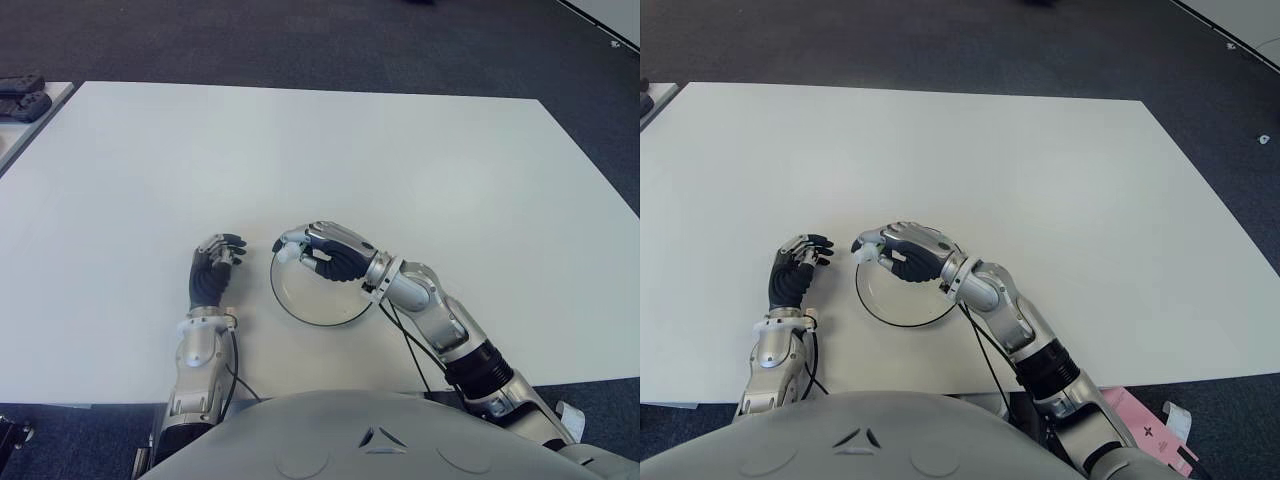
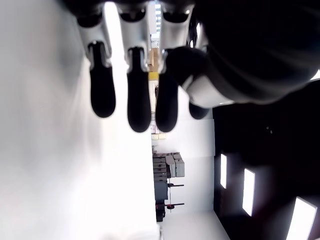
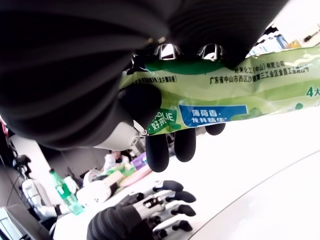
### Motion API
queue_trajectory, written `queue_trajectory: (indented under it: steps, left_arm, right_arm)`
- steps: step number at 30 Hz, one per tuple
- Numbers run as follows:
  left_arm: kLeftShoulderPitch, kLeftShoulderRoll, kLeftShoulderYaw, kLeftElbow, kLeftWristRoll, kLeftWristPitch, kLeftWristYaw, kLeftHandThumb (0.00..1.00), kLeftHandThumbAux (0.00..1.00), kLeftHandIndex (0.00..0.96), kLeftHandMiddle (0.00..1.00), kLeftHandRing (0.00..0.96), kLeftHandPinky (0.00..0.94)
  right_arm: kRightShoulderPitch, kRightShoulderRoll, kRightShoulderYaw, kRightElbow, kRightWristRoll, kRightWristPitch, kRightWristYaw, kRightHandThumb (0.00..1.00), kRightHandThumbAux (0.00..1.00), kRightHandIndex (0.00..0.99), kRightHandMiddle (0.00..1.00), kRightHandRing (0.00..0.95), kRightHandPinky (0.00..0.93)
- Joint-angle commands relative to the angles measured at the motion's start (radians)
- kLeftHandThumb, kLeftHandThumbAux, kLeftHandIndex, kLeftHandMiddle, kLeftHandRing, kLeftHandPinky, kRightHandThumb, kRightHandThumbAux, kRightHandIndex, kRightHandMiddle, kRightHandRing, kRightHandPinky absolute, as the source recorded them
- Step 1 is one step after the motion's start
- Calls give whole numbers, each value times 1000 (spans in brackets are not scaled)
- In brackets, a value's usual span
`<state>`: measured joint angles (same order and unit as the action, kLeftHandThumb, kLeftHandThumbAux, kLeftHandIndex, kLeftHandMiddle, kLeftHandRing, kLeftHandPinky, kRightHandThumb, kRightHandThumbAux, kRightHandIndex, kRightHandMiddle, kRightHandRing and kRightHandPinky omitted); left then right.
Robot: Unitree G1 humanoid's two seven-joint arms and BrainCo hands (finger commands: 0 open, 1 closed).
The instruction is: Put the toothpaste on the table into the plate.
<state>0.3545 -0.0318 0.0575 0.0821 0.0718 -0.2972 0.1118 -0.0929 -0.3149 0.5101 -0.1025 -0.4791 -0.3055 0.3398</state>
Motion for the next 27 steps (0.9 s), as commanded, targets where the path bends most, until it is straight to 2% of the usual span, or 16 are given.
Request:
queue_trajectory:
  steps: [1,5,8,10,12,18,21,22,24,25,27]
  left_arm:
    - [16,-2,-2,26,7,20,8,838,676,430,461,492,489]
    - [22,-3,0,19,2,25,6,838,676,430,462,492,489]
    - [27,-4,-1,14,3,25,8,838,676,429,462,492,489]
    - [30,-4,-1,12,3,24,7,838,677,429,462,492,487]
    - [32,-4,0,13,3,20,7,838,677,430,462,491,486]
    - [33,-2,0,19,5,10,7,838,677,429,462,493,489]
    - [33,1,1,24,6,1,7,838,677,433,461,493,493]
    - [34,1,1,24,7,-1,7,839,677,435,460,493,493]
    - [34,2,2,25,8,-4,8,839,676,437,459,493,493]
    - [34,2,2,25,10,-4,9,839,676,438,459,493,492]
    - [34,3,2,25,10,-3,8,839,676,438,458,492,490]
  right_arm:
    - [22,-5,0,48,-2,-3,-7,957,651,400,542,599,811]
    - [22,-12,4,65,-26,-8,-9,958,650,402,545,601,822]
    - [31,-32,12,134,-52,-55,-42,959,649,405,547,602,836]
    - [32,-36,16,160,-60,-68,-49,956,650,433,491,561,830]
    - [32,-37,19,178,-59,-76,-49,957,650,418,519,581,811]
    - [31,-37,15,194,-53,-82,-41,954,653,391,531,577,700]
    - [24,-51,10,184,-66,-86,-36,942,663,382,469,542,574]
    - [22,-54,10,181,-70,-87,-35,858,680,393,424,496,530]
    - [19,-58,10,178,-76,-88,-36,785,694,402,384,455,491]
    - [18,-60,10,176,-81,-89,-38,740,633,344,350,422,468]
    - [18,-63,7,173,-90,-90,-45,691,572,257,284,360,430]
